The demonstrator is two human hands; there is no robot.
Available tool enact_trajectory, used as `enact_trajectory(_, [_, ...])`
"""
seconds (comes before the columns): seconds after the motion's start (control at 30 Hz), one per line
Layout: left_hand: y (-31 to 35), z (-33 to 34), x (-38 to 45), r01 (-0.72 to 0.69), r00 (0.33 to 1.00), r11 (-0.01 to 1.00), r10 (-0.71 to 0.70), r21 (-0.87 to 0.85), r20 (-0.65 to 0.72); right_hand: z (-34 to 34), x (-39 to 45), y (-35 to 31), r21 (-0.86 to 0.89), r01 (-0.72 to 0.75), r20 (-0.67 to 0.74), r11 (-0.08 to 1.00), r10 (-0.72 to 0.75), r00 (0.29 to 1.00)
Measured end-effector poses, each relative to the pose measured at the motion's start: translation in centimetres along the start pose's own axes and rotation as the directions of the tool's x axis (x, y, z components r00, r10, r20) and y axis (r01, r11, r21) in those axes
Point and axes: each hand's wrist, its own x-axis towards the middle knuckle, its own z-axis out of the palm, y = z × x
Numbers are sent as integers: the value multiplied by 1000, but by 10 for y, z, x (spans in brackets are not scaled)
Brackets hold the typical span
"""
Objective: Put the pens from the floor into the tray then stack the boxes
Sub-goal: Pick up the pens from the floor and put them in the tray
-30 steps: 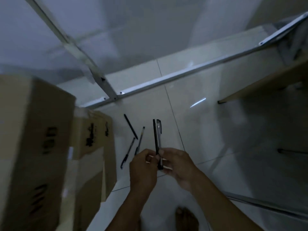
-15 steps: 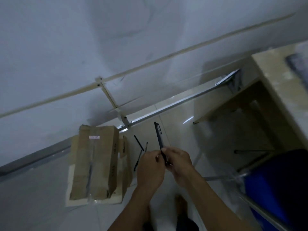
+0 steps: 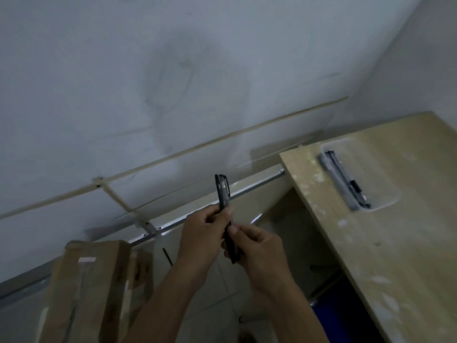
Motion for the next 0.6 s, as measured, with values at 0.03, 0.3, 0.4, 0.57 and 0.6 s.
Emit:
enact_trajectory(0.03, [8, 15, 4, -19, 1000, 1000, 19, -14, -6, -11, 2, -12, -34, 34, -20, 999, -34, 999])
enact_trajectory(0.3, [69, 150, 17, -50, 992, 994, 61, -102, 106, -120, 15, -91, -237, 189, -176, 953, -234, 956])
enact_trajectory(0.4, [79, 189, 24, -57, 983, 997, 64, -43, 170, -164, 24, -111, -281, 174, -238, 944, -245, 940])
enact_trajectory(0.57, [78, 233, 49, -99, 994, 984, 91, 151, 58, -233, 57, -131, -404, 92, -434, 910, -279, 857])
enact_trajectory(0.6, [76, 238, 54, -114, 993, 967, 107, 228, 42, -243, 64, -132, -436, 64, -452, 898, -280, 847])
